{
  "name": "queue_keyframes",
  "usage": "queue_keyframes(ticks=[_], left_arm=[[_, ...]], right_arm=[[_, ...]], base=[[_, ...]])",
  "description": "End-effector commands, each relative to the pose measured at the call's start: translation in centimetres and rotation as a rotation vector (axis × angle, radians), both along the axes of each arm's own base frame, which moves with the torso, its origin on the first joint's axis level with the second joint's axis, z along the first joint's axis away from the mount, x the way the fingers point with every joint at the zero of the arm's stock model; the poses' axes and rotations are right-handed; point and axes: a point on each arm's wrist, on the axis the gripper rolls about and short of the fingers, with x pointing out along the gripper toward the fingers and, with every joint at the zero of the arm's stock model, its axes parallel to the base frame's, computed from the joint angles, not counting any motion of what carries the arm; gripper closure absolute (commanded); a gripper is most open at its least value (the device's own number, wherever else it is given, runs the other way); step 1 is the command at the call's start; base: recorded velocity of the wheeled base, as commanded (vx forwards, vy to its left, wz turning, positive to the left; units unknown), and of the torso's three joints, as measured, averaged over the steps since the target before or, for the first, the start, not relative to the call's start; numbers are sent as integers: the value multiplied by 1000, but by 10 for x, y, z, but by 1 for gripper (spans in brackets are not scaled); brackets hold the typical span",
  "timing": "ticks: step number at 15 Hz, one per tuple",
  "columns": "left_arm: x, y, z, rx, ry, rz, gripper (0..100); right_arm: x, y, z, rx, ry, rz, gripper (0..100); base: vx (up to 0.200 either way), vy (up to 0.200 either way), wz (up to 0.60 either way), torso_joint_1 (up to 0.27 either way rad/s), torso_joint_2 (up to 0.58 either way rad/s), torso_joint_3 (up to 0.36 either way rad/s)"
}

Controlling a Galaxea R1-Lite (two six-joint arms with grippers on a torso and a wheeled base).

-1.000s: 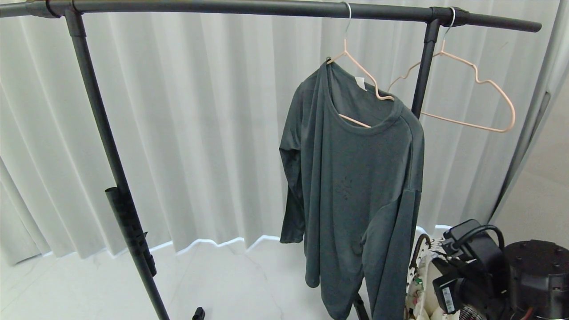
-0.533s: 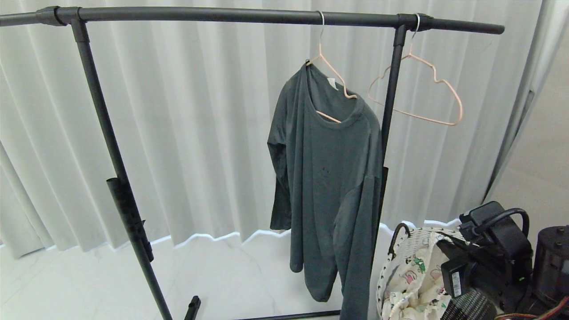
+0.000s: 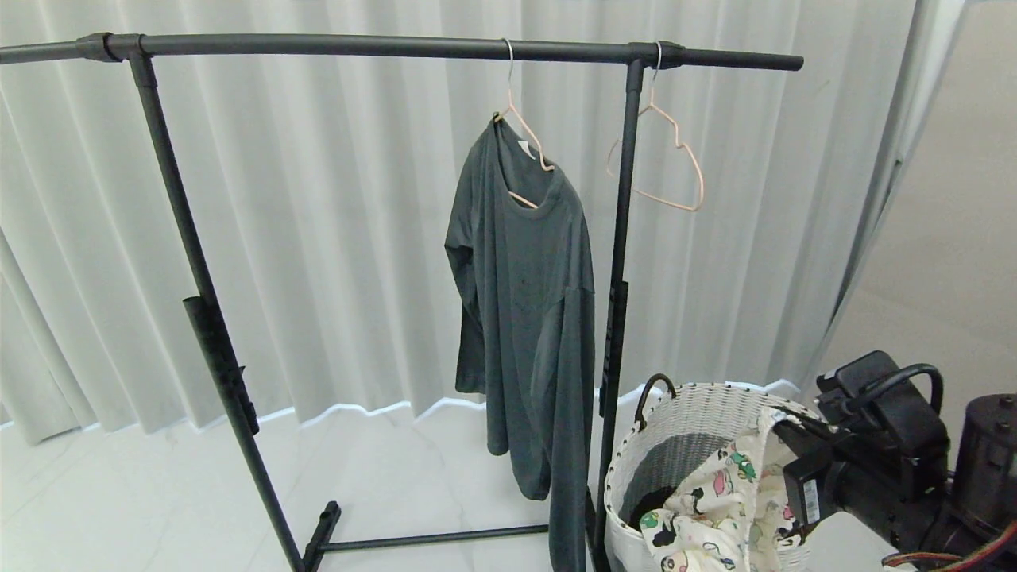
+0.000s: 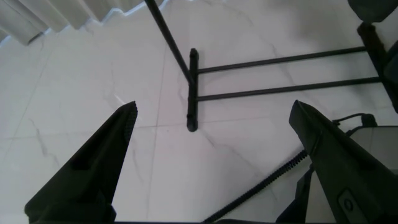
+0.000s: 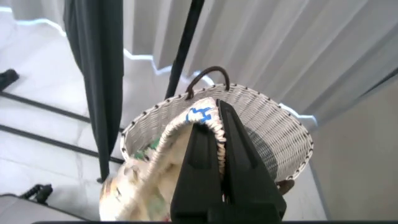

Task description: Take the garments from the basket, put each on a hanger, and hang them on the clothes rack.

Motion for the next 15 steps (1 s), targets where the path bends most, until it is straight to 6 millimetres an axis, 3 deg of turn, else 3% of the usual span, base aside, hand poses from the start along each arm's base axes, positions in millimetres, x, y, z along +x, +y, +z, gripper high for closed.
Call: queue_keyframes(ticks=[1,5,15], left_arm=[[-1,0,0,0,-11,0,0],[-1,0,1,-1,-18,0,0],[-2,0,1,-4,-27,4,0]], right_arm=[[1,1,0,2,1,1,100],[1,2,1,7,-1,5,100],[7,7,7,26,-15,14,100]], base=[[0,0,0,0,0,0],[0,0,0,0,0,0],[-200,200,0,4,2,0]])
